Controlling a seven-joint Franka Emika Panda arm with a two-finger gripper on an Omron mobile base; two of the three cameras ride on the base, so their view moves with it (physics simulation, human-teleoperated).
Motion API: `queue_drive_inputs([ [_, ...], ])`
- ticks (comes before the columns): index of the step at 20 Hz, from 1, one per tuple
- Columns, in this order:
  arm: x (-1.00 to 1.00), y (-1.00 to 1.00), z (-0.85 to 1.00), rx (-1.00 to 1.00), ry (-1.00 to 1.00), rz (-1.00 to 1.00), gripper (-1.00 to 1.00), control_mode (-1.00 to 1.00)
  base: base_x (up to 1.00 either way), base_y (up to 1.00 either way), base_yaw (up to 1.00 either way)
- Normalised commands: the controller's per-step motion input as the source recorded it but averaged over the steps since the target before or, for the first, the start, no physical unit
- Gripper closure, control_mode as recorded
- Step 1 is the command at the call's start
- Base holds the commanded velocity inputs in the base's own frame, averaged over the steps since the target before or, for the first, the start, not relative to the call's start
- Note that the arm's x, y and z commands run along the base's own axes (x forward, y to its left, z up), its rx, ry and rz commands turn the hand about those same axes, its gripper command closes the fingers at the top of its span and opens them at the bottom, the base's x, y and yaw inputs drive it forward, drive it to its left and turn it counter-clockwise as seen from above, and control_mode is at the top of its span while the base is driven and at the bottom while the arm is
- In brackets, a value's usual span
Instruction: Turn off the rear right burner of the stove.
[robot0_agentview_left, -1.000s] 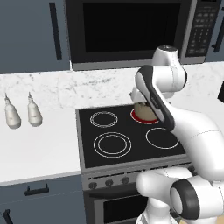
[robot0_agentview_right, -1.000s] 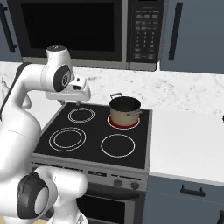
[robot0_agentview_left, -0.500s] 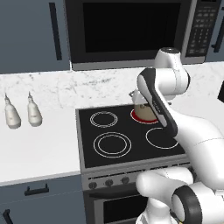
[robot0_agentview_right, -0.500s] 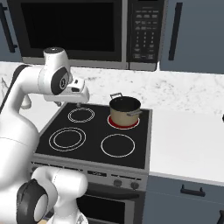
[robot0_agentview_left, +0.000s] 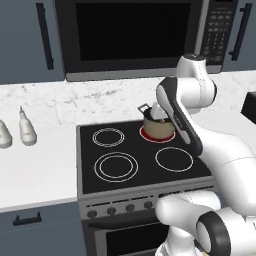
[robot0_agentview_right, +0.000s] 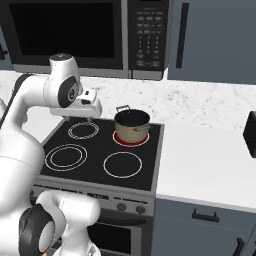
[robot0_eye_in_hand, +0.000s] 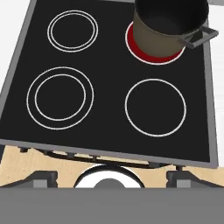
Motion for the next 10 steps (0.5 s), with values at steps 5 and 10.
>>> queue_drive_inputs([
  [5,0.0,0.0,0.0,0.0,0.0,0.0,-1.0,1.0,-0.07,-0.51,0.01],
  [10,0.0,0.0,0.0,0.0,0.0,0.0,-1.0,1.0,-0.07,-0.47,0.01],
])
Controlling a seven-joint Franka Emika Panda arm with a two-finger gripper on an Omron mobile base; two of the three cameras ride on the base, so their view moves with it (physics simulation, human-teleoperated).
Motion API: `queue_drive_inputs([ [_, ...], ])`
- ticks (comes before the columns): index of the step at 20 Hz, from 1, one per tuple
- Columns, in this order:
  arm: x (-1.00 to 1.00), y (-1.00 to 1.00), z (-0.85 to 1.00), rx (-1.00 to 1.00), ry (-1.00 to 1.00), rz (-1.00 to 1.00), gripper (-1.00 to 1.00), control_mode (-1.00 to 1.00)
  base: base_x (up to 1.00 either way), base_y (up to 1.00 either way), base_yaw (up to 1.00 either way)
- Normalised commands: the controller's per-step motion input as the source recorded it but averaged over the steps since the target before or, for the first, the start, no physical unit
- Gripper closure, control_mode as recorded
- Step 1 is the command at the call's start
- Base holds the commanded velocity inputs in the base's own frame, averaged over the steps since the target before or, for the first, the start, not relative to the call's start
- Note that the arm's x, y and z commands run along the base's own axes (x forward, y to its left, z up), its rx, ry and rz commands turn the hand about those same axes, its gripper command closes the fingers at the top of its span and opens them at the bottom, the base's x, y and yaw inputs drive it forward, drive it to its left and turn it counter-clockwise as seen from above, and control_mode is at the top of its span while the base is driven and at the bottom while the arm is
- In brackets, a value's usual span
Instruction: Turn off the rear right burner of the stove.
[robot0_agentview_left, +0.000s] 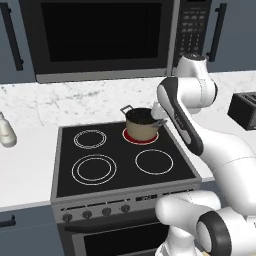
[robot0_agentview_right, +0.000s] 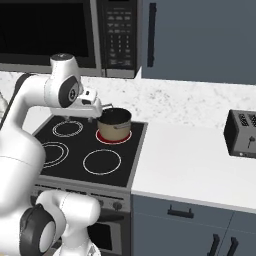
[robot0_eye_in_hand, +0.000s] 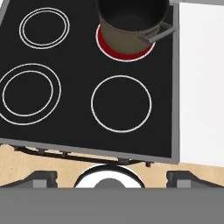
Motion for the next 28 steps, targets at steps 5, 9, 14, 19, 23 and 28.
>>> queue_drive_inputs([
  [5,0.0,0.0,0.0,0.0,0.0,0.0,-1.0,-1.0,-0.02,-0.09,0.0],
  [9,0.0,0.0,0.0,0.0,0.0,0.0,-1.0,-1.0,0.0,0.0,0.0],
  [14,-0.18,0.5,0.0,-0.08,0.0,0.11,-1.0,-1.0,0.0,0.0,0.0],
  [19,-0.67,1.0,-0.16,-0.42,-0.02,0.31,-1.0,-1.0,0.0,0.0,0.0],
  [23,-0.76,1.0,-0.36,-0.46,-0.01,0.35,-1.0,-1.0,0.0,0.0,0.0],
  [28,-0.77,1.0,-0.7,-0.46,0.0,0.49,-1.0,-1.0,0.0,0.0,0.0],
])
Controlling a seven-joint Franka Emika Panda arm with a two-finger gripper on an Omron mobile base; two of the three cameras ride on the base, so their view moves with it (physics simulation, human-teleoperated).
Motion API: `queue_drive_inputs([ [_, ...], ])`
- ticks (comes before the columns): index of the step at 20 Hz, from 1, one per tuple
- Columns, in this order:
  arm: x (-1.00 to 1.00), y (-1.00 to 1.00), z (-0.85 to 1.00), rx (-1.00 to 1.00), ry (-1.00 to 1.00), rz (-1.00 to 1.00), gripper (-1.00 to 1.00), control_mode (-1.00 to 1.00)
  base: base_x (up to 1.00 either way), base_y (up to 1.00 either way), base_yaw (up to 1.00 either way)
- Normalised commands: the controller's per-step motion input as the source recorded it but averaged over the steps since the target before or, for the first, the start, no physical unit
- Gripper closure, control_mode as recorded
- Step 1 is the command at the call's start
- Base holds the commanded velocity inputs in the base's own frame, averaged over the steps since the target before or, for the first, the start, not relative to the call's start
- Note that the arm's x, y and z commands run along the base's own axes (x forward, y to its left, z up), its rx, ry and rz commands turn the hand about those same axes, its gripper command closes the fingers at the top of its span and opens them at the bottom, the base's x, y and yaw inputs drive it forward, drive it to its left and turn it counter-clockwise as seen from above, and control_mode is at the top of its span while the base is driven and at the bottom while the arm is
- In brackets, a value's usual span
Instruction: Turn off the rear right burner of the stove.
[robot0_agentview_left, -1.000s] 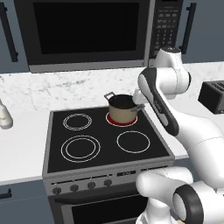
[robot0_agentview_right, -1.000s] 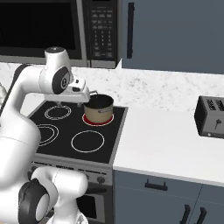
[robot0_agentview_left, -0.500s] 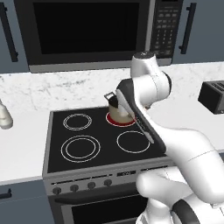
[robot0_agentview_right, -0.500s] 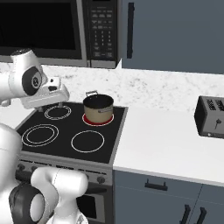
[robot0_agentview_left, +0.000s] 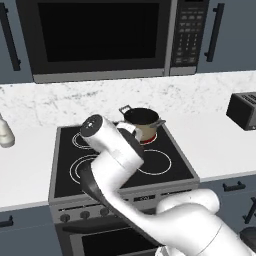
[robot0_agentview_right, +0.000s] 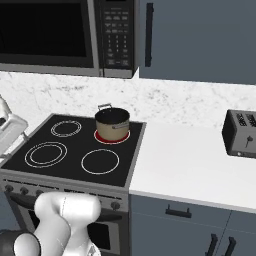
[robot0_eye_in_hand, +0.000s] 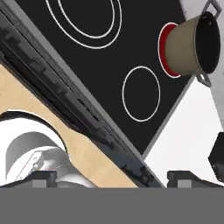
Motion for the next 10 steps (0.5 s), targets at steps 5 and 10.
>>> queue_drive_inputs([
  [5,-0.57,0.8,-0.92,-0.49,0.05,0.63,-1.0,-1.0,0.0,0.0,0.0],
  [10,-0.32,0.17,-1.0,-0.57,0.03,0.56,-1.0,-1.0,0.0,0.0,0.0],
])
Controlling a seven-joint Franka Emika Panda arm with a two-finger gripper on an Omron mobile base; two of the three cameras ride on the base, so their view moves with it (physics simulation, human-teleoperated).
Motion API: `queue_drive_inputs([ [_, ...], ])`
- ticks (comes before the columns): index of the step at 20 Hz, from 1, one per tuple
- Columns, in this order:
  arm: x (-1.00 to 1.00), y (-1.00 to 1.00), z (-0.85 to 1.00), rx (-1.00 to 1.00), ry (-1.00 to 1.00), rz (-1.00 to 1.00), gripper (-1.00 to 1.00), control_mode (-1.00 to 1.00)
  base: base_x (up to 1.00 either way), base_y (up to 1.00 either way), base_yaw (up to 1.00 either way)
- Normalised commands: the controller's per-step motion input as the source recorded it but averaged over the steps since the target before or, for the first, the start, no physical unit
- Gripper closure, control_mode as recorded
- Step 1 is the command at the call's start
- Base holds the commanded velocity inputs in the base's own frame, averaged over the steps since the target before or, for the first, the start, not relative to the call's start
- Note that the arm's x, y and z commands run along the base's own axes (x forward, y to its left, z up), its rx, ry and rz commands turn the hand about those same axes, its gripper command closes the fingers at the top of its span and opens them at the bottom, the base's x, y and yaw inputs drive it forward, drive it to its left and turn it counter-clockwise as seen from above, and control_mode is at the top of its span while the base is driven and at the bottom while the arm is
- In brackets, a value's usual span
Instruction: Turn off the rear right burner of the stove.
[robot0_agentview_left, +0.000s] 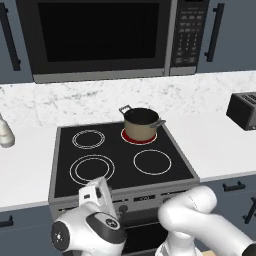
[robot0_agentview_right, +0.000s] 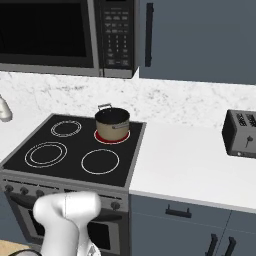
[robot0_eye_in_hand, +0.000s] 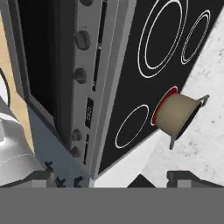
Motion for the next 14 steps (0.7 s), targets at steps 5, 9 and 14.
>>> queue_drive_inputs([
  [5,-0.06,0.0,-0.89,-0.45,-0.01,0.38,-1.0,-1.0,0.0,0.0,0.0],
  [9,0.1,0.1,-0.76,-0.25,-0.06,0.12,-1.0,-1.0,0.0,0.0,0.0],
  [14,0.29,0.19,-0.58,-0.07,-0.09,0.03,-1.0,-1.0,0.0,0.0,0.0],
])
